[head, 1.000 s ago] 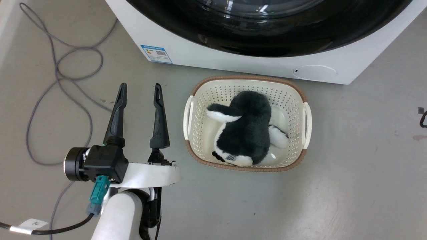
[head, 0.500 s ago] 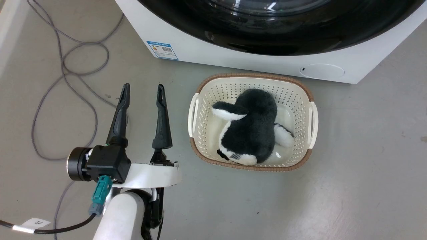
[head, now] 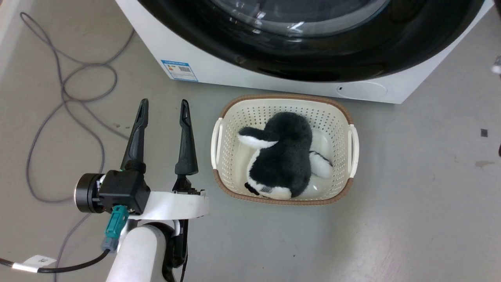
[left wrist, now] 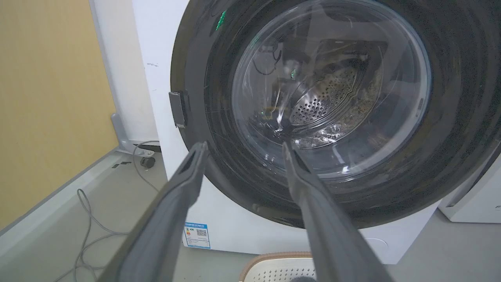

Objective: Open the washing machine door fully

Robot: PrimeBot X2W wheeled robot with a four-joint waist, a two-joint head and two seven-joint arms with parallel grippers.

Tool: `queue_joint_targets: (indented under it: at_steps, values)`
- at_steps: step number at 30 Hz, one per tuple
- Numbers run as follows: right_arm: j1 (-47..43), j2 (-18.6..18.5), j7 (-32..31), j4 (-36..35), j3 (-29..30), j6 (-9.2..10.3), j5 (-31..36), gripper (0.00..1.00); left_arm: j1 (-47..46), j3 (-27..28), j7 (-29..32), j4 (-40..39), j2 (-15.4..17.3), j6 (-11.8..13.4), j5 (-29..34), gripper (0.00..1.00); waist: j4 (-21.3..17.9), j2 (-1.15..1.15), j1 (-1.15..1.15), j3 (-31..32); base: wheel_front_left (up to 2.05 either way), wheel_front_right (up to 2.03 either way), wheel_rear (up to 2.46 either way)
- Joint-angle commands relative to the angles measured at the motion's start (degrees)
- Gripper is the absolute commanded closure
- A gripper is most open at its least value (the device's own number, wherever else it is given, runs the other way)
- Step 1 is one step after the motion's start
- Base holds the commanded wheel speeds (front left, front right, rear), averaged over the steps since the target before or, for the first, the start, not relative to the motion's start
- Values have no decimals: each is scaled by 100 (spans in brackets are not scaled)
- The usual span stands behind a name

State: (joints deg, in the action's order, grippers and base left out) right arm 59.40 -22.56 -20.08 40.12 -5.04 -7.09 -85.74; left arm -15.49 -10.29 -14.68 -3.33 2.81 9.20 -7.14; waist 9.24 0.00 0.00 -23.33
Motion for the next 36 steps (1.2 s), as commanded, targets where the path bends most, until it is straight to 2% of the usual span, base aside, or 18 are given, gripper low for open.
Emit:
queue_joint_targets:
  at_steps: [1,20,36]
  values:
    - [-168,262,-141,-83,-168,-40,-62,100,3,14,-32,23,7,-34,36,0,-41,0,0,36,0,0,0]
    - [-1150,550,-390,-658,-495,-40,-309,100,202,148,-32,115,7,-157,140,0,-264,0,0,481,0,0,0]
    - [-2451,792,-1167,-2104,-1009,-40,-546,100,467,260,-32,174,7,-215,175,0,-330,0,0,839,0,0,0]
